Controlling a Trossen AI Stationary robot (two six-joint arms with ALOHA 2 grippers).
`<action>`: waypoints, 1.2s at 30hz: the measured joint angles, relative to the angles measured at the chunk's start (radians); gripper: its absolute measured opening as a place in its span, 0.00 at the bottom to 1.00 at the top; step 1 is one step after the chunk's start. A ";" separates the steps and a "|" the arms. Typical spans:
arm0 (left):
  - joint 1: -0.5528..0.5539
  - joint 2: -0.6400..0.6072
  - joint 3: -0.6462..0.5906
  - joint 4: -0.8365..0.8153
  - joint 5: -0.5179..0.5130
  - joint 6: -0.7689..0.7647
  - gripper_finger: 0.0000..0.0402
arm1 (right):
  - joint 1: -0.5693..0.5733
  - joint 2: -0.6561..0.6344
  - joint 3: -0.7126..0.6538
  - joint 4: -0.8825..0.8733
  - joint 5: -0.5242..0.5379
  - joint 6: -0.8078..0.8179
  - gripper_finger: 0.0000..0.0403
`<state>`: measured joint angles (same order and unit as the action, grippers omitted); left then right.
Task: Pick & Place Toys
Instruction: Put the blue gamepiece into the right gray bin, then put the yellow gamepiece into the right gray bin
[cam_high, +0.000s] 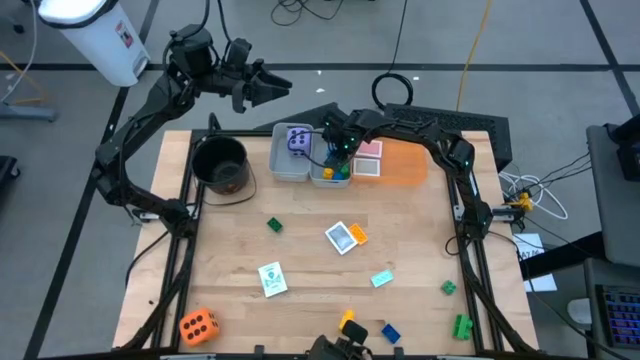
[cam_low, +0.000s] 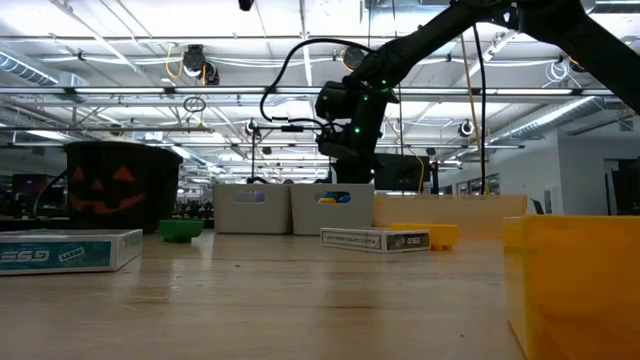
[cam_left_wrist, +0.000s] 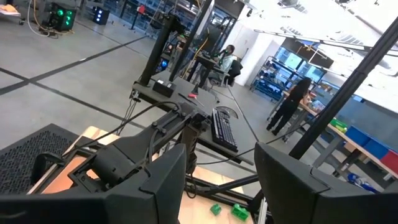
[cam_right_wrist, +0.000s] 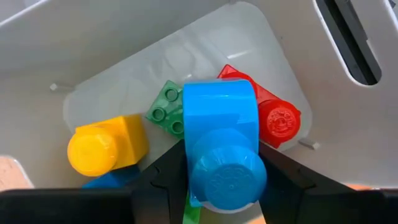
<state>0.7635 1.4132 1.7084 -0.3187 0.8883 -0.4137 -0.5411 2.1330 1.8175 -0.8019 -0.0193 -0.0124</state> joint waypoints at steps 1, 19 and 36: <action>0.000 0.000 0.000 0.000 0.000 0.000 0.49 | 0.000 0.000 0.000 -0.001 0.000 0.000 0.36; 0.000 0.000 0.000 0.000 0.000 -0.002 0.49 | -0.003 -0.001 0.000 -0.026 -0.003 -0.008 0.53; 0.065 -0.082 0.000 -0.091 0.060 0.060 0.49 | -0.009 -0.200 -0.001 -0.004 -0.007 0.042 0.57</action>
<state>0.8280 1.3313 1.7086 -0.4097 0.9479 -0.3536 -0.5499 1.9333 1.8164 -0.8059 -0.0265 0.0298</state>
